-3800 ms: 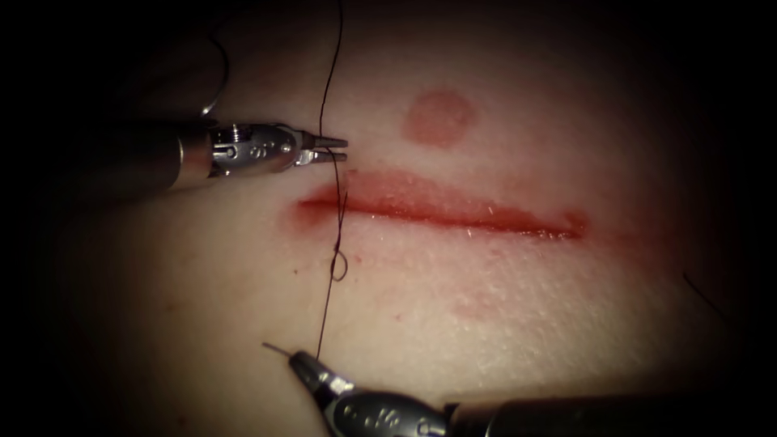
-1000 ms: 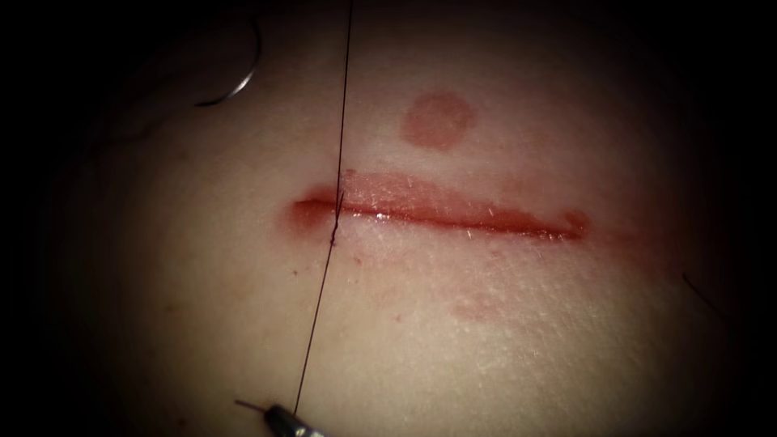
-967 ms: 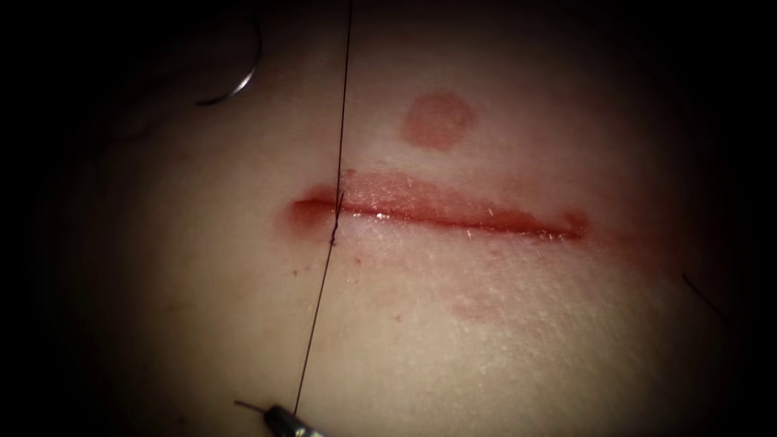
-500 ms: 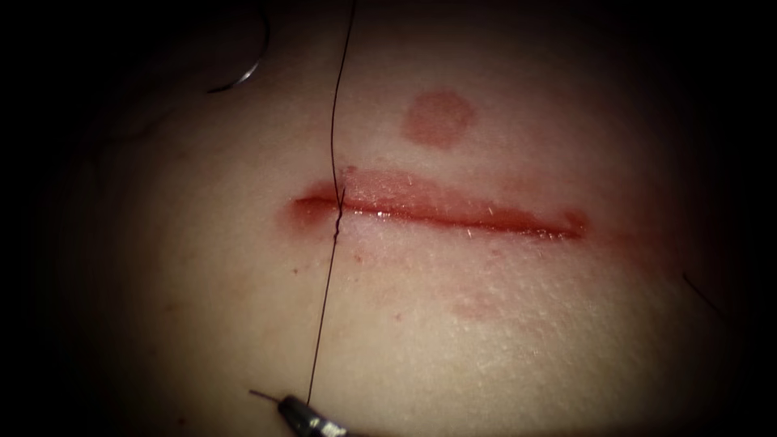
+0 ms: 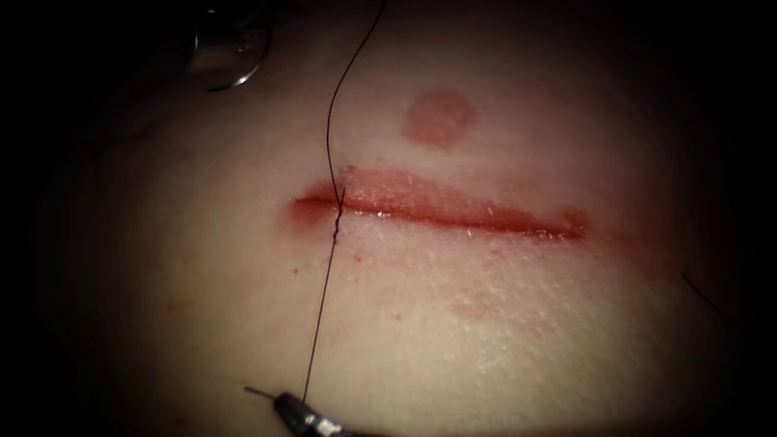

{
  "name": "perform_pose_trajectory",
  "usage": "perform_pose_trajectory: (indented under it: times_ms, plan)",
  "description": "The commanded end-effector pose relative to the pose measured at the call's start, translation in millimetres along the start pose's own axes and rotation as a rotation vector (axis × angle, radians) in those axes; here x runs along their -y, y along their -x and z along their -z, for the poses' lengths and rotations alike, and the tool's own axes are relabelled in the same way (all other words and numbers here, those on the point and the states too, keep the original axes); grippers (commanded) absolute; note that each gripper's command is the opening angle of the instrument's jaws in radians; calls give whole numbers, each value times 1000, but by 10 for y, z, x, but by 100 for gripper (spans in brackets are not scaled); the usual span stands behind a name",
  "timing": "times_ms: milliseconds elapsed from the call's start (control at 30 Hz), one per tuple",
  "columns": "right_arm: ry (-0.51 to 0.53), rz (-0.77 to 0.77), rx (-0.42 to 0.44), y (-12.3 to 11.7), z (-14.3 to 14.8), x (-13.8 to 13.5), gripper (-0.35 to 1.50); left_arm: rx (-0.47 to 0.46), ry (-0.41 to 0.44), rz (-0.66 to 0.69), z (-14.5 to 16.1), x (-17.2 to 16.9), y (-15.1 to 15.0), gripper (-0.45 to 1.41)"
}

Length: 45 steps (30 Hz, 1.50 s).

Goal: Wound Closure
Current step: Pull the right gripper down and the left gripper up to tension the knot.

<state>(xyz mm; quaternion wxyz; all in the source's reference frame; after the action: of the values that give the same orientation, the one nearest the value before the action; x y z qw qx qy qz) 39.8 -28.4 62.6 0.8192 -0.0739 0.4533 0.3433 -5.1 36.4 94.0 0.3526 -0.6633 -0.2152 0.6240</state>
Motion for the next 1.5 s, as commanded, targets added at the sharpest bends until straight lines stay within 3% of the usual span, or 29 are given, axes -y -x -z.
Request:
perform_pose_trajectory:
  times_ms: [33, 67, 100, 200, 333, 400, 467, 533, 567, 667, 800, 900, 967, 1133, 1233, 1500]
  plan:
    - [-4, -2, 2, 6, -2, 8, -35, 2, 25, 14, 2, -5, 7, 66]
    - [-4, -2, 2, 6, -2, 8, -35, 2, 25, 14, 2, -5, 7, 66]
    - [-3, -2, -1, 6, -2, 8, -35, 0, 76, 63, 14, -28, 13, 66]
    - [-2, -2, -1, 6, -4, 9, -35, -19, 118, 110, 28, -72, 33, 62]
    - [-7, -1, -3, 6, -4, 11, -35, -35, 103, 105, 19, -120, 72, 54]
    - [-8, 0, -4, 7, -4, 11, -35, -34, 131, 128, 13, -130, 85, 53]
    - [-8, 1, -5, 8, -3, 12, -35, -28, 176, 52, 1, -139, 107, 53]
    - [-9, 1, -2, 8, -3, 12, -35, 24, 183, -3, -2, -140, 114, 51]
    - [-9, 1, -2, 8, -2, 12, -35, 93, 189, 57, -7, -135, 114, 51]
    - [-12, 2, -3, 8, -2, 13, -35, 102, 166, 46, -10, -127, 112, 56]
    - [-13, 3, -1, 9, -2, 14, -35, 177, 127, -168, -10, -118, 108, 56]
    - [-11, 3, -1, 9, -1, 14, -35, 307, 116, -236, -11, -112, 105, 56]
    - [-11, 4, -1, 9, 0, 14, -35, 363, 123, -388, -11, -111, 105, 54]
    - [-12, 4, -1, 10, 1, 14, -35, 553, 178, -561, -12, -114, 110, 54]
    - [-11, 4, -1, 9, 0, 15, -35, 700, 149, -746, -17, -113, 109, 55]
    - [-12, 6, -3, 11, 0, 16, -35, 705, 95, -860, -32, -101, 99, 55]
